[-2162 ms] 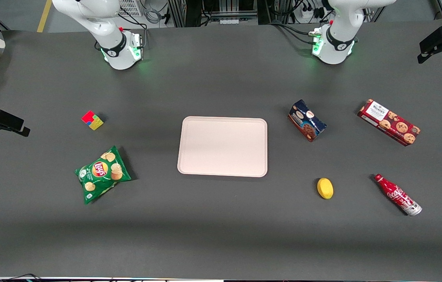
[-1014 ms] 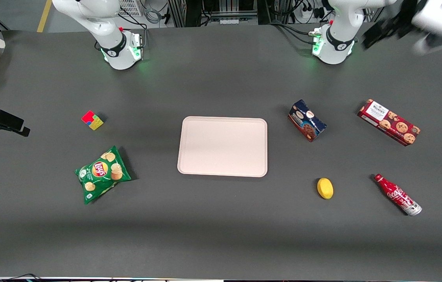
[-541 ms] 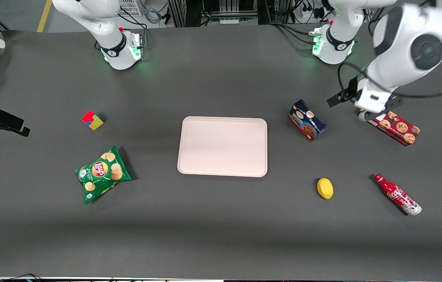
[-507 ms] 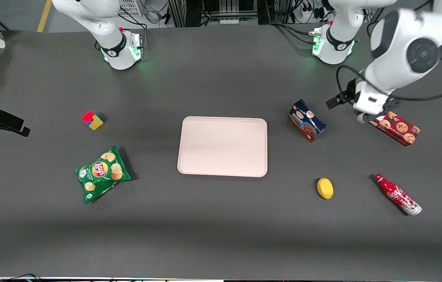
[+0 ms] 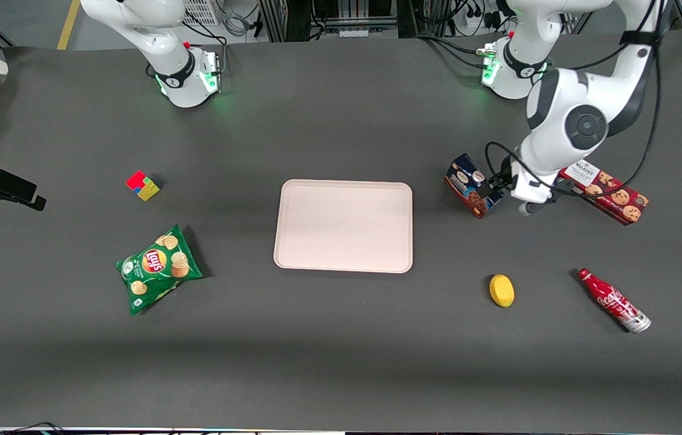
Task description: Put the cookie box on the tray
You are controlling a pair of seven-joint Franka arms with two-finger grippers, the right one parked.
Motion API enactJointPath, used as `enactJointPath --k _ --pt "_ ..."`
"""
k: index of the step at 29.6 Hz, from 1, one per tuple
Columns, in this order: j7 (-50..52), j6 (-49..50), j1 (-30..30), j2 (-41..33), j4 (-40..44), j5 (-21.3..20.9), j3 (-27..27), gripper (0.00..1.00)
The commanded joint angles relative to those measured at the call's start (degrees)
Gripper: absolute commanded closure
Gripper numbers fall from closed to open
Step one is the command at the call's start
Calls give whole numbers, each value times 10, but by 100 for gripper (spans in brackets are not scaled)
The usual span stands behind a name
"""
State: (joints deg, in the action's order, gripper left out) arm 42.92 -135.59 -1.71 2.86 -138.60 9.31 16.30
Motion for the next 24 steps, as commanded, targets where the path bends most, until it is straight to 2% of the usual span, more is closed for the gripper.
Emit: enactJointPath --k 1,3,5,8,11,14,20,24 --pt "11 -49 -5 -8 -42 -4 4 0" --pt "12 -58 -5 -8 -49 -3 8 2" --pt "16 -66 -6 -8 -53 -3 10 12" --pt "46 -73 -6 -8 -53 -3 15 37" --pt "65 -87 -6 0 -52 -3 25 67" --pt "66 -87 -5 0 -50 -3 25 87" --pt "63 -78 -4 -2 -40 -4 24 95" --pt "62 -64 -3 -9 -17 -4 22 96"
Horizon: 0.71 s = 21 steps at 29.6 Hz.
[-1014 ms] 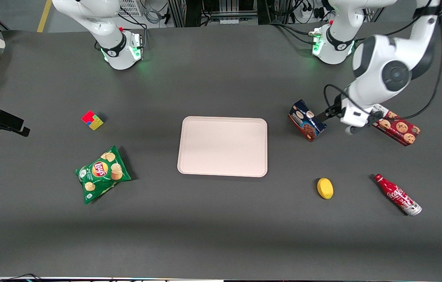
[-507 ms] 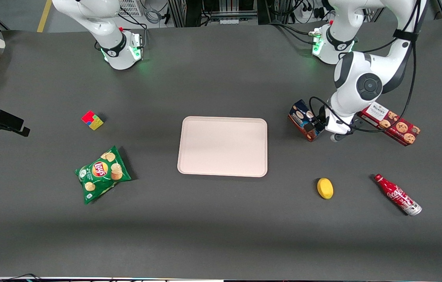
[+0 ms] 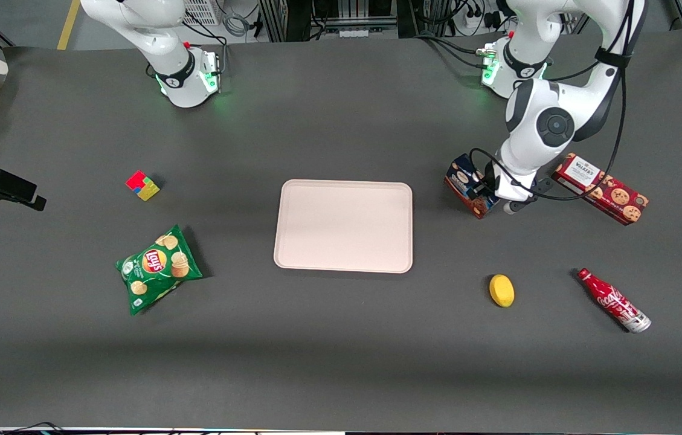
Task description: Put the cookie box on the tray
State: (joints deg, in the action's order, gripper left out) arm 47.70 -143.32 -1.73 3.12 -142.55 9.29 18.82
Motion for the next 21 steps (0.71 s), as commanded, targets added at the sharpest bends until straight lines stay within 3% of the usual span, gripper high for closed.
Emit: enactJointPath --k 1,6,14,21 --pt "14 26 -3 -14 33 -4 -4 96" --pt "13 177 -3 -34 138 -9 -5 96" --pt "13 413 -9 -30 352 -57 15 96" --pt "-26 447 -36 -6 431 -61 65 100"
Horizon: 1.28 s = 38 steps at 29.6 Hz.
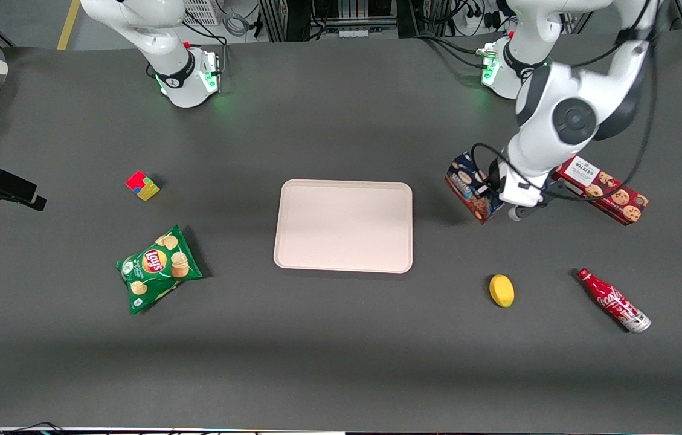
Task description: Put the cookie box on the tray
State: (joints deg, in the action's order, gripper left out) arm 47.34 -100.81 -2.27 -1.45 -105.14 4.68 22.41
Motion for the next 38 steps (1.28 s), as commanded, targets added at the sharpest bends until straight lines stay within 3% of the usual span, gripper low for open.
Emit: enactJointPath --k 1,11,20,29,38 --pt "-29 22 -39 49 64 -17 32 100" --pt "-148 23 -85 162 111 -20 32 100" --pt "-175 -70 -110 282 111 -56 33 100" --pt "-175 -141 -110 324 108 -59 32 100" --pt "-174 -185 -109 353 107 -93 30 100"
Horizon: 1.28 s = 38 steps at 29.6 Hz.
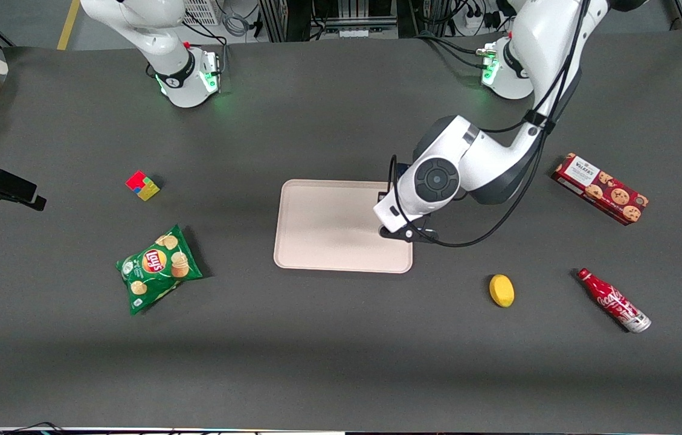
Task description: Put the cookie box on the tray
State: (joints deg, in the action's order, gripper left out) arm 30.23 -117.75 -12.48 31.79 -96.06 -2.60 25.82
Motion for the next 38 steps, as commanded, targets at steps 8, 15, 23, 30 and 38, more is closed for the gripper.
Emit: enactJointPath --k 8,15,23,30,38 --pt "12 -25 -7 36 15 -41 -4 80" --pt "12 -22 -6 39 15 -41 -4 0" --pt "14 28 8 6 18 -33 -7 0" --pt "14 160 39 -94 37 8 -16 0" --pt "4 326 41 -253 53 53 -98 0"
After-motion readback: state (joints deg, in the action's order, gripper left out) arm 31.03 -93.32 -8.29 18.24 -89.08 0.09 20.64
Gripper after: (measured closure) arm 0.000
